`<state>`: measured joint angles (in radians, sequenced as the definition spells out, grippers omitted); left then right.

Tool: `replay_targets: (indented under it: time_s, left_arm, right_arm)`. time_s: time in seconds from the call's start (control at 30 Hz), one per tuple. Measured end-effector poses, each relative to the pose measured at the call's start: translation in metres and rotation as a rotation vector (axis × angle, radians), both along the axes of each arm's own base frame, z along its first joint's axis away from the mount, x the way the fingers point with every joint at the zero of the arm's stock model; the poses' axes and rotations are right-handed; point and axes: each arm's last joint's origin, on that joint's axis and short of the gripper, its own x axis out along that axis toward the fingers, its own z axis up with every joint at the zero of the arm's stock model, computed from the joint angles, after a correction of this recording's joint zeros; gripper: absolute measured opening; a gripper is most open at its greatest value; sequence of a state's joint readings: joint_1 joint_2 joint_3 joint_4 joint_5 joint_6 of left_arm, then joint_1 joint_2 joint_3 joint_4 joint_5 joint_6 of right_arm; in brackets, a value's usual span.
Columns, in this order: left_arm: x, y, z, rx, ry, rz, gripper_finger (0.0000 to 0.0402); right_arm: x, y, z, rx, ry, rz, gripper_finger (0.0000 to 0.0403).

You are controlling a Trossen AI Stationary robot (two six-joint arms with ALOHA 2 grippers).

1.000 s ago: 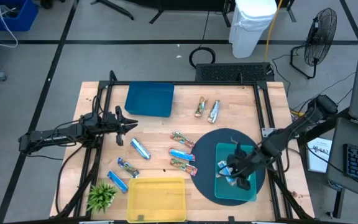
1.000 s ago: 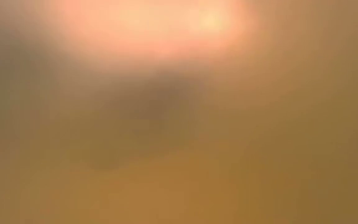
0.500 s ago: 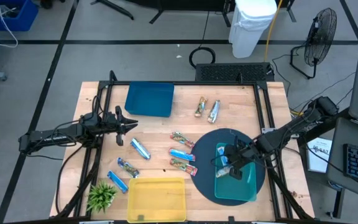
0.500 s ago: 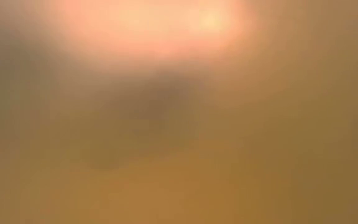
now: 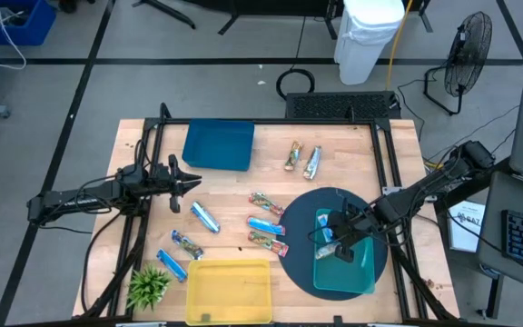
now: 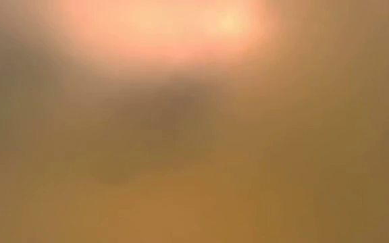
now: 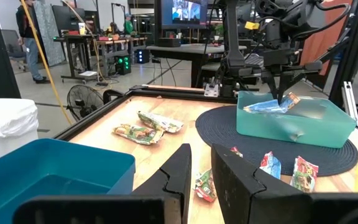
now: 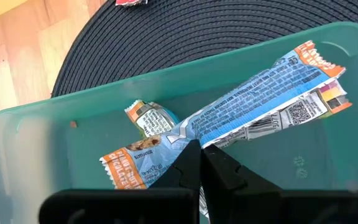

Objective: Pick and place Granola Bars by type
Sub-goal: Put the right yellow granola bar into the green bin

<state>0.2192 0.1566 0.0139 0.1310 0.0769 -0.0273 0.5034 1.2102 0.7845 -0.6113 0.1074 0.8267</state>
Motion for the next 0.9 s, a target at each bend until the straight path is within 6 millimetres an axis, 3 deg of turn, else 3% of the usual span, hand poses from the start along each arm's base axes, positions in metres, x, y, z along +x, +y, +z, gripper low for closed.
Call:
replay_targets:
  time_s: [0.37,0.7,0.8,0.9]
  left_arm:
    - [0.000,0.000,0.000,0.000,0.000,0.000,0.0070]
    - [0.000,0.000,0.000,0.000,0.000,0.000,0.0070]
    - [0.000,0.000,0.000,0.000,0.000,0.000,0.0070]
    - [0.000,0.000,0.000,0.000,0.000,0.000,0.0070]
  right_arm:
    - [0.000,0.000,0.000,0.023,0.010,-0.046,0.0010]
    - [-0.001,0.000,0.000,0.011,0.013,-0.034,0.0083]
    - [0.003,0.001,0.003,-0.018,-0.052,0.035,0.0101]
    - [0.014,0.000,0.015,-0.035,-0.233,0.155,0.0112]
